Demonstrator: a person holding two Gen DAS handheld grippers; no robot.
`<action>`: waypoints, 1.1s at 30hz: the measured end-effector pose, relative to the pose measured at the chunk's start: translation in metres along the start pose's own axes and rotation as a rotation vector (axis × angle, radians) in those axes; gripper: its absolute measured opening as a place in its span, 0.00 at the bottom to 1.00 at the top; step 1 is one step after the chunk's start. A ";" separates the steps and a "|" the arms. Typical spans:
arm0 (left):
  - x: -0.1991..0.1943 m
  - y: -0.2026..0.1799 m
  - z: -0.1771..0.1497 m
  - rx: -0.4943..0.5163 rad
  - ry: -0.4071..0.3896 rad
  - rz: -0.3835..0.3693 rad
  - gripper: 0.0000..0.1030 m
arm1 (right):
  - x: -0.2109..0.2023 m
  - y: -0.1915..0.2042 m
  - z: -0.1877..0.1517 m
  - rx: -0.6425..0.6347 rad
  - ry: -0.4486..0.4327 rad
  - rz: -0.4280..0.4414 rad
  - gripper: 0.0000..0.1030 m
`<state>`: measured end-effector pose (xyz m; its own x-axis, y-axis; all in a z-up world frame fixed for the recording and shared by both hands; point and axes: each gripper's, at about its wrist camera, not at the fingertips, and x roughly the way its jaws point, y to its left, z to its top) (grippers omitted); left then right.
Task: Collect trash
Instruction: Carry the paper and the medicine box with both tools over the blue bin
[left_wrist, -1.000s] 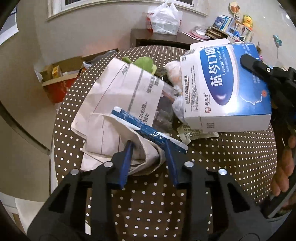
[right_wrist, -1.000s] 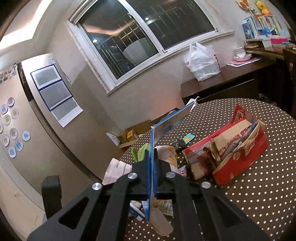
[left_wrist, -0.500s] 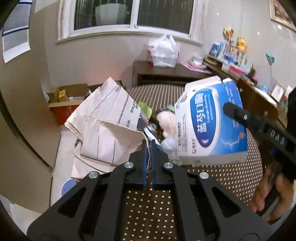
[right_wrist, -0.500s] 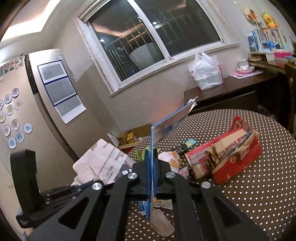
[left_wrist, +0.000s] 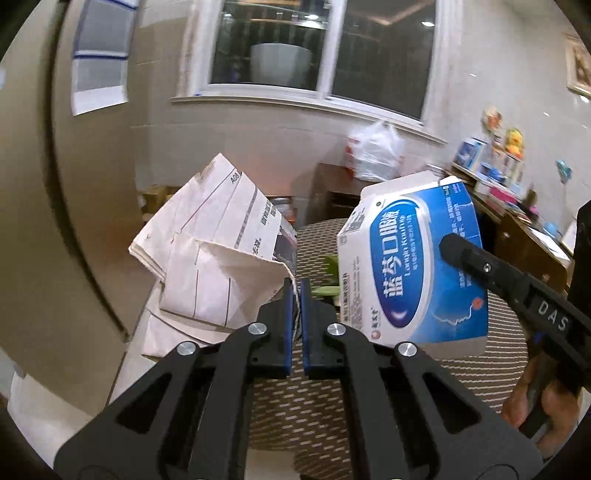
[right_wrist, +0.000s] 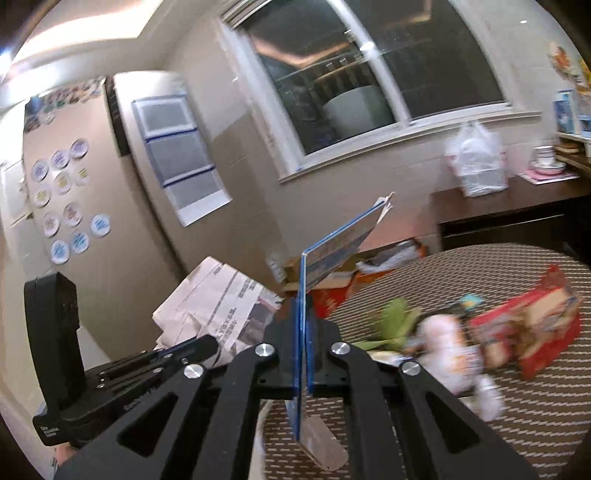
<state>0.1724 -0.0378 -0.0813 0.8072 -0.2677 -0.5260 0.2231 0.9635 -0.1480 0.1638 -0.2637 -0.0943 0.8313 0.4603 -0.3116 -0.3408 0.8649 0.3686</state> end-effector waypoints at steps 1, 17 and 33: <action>-0.002 0.012 -0.002 -0.014 0.001 0.016 0.04 | 0.010 0.010 -0.003 -0.006 0.016 0.020 0.04; 0.050 0.244 -0.086 -0.335 0.177 0.309 0.04 | 0.236 0.135 -0.126 -0.089 0.409 0.104 0.03; 0.152 0.329 -0.148 -0.433 0.366 0.298 0.04 | 0.372 0.120 -0.203 -0.062 0.570 -0.021 0.10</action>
<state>0.2882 0.2384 -0.3337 0.5446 -0.0453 -0.8375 -0.2848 0.9292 -0.2355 0.3426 0.0522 -0.3440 0.4760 0.4628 -0.7478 -0.3661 0.8774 0.3100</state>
